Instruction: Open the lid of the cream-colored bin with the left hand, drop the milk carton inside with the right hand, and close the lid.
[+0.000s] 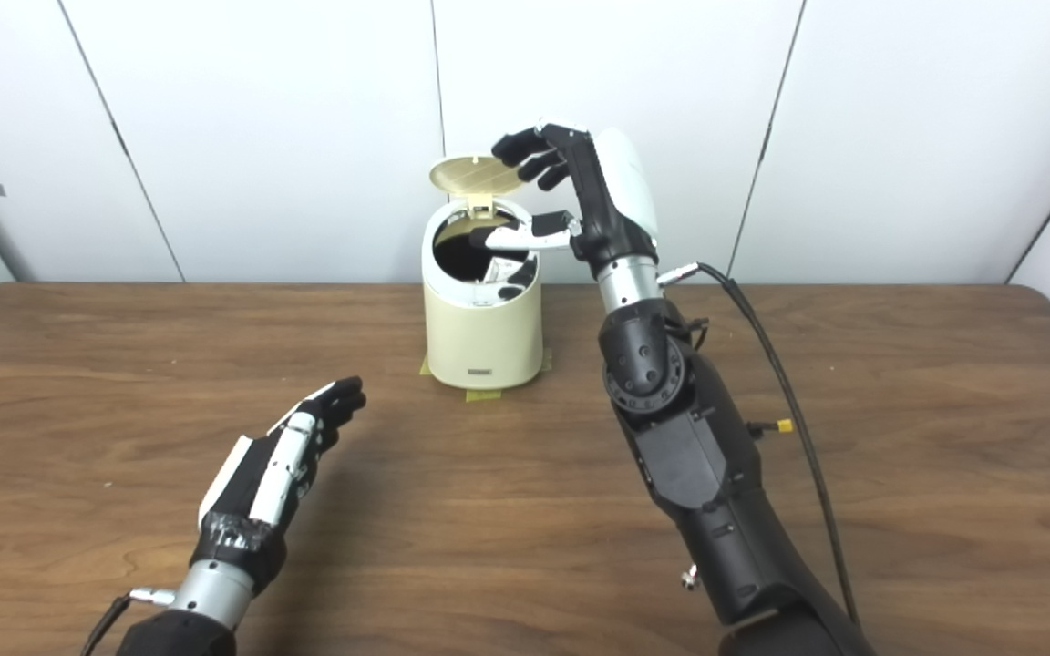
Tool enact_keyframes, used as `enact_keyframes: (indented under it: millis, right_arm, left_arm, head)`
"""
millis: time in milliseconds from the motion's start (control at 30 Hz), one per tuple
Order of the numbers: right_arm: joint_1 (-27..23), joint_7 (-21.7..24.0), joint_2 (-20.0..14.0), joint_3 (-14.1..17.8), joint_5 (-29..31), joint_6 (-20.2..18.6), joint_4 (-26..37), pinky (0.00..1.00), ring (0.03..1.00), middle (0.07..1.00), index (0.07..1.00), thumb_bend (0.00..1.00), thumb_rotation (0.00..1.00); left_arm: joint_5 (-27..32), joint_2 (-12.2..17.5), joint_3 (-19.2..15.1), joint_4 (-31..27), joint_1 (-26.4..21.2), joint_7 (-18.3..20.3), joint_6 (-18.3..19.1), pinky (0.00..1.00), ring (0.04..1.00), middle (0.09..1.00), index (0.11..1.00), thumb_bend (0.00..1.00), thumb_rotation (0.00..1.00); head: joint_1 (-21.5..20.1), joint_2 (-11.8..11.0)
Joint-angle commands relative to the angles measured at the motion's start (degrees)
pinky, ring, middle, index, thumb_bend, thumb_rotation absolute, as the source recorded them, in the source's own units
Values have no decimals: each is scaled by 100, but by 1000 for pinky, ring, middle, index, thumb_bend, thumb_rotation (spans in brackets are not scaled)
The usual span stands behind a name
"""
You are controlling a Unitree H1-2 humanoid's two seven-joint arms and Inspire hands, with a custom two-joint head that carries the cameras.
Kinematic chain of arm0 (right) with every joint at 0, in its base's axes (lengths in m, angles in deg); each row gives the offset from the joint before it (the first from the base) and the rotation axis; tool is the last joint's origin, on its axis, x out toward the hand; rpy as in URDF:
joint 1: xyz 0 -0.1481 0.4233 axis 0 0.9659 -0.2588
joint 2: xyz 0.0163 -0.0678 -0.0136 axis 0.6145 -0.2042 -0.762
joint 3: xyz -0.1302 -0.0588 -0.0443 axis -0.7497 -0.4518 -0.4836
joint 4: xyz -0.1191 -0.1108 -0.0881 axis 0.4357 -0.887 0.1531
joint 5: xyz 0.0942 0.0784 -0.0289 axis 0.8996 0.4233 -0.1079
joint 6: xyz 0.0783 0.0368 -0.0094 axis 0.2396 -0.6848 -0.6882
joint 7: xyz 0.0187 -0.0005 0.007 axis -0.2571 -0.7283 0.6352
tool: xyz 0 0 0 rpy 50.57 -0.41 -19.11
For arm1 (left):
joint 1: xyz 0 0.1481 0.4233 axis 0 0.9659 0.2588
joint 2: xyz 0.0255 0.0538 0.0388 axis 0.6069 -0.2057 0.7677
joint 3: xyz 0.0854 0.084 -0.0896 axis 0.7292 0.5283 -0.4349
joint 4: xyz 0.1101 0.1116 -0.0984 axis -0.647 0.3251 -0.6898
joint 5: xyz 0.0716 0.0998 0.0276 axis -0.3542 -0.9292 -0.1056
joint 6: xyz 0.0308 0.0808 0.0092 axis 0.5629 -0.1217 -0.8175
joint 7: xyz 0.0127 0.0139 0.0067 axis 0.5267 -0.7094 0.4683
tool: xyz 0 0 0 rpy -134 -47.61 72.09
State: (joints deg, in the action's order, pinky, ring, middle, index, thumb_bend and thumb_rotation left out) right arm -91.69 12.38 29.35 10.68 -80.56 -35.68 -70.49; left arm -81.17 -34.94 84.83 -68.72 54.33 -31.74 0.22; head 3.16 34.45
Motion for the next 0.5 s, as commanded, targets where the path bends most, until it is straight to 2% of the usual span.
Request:
enact_keyframes:
  millis: [0, 67, 167, 233, 400, 467]
  right_arm:
    - [-150, -127, -97, 179, 18, 63, 380, 366, 413, 499, 494, 524, 1]
    - [-26, -50, -90, 339, 155, -128, 589, 354, 404, 497, 493, 521, 0]
    - [250, 189, 31, 745, 574, -904, 1112, 369, 415, 487, 488, 522, 0]
    - [459, 327, 138, 1063, 1080, -1229, 1443, 344, 396, 474, 504, 520, 0]
    - [911, 629, 252, 1529, 2057, -1535, 1974, 354, 392, 472, 510, 520, 0]
    - [1136, 826, 254, 1724, 2567, -1748, 2208, 365, 393, 471, 506, 520, 0]
  left_arm:
    - [51, -33, -130, -151, -295, -55, -50, 993, 936, 883, 878, 262, 999]
    - [74, -50, -227, -94, -428, -94, -33, 978, 925, 879, 875, 275, 998]
    - [171, -117, -441, 68, -754, -185, -83, 946, 901, 881, 874, 305, 999]
    - [248, -132, -589, 214, -1029, -224, -163, 906, 885, 874, 868, 317, 975]
    - [378, -17, -761, 500, -1660, -173, -207, 844, 848, 856, 864, 306, 979]
    - [413, 38, -785, 638, -1984, -143, -163, 848, 853, 855, 867, 375, 912]
  head:
    - [5, -4]
    - [10, 3]
    - [2, -5]
    - [-8, -13]
    - [-39, -30]
    - [-42, -41]
